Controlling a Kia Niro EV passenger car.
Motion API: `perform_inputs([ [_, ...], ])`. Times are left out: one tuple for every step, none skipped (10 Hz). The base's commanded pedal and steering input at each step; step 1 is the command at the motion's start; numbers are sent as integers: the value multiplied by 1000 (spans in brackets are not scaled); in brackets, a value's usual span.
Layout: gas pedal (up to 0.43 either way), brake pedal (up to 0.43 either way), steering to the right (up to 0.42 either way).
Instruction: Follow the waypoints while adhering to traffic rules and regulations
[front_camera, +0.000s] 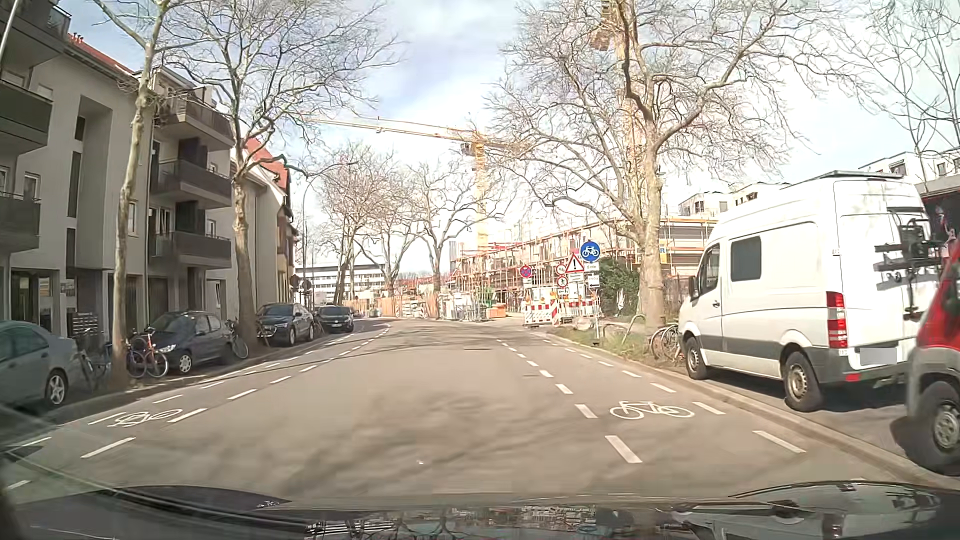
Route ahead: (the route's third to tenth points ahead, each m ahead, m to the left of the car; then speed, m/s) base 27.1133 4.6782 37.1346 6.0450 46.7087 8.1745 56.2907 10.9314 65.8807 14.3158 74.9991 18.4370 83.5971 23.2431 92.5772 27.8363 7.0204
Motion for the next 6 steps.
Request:
perform_inputs([
  [79,0,-9],
  [79,0,-9],
  [79,0,-10],
  [79,0,-11],
  [79,0,-11],
  [79,0,-11],
])
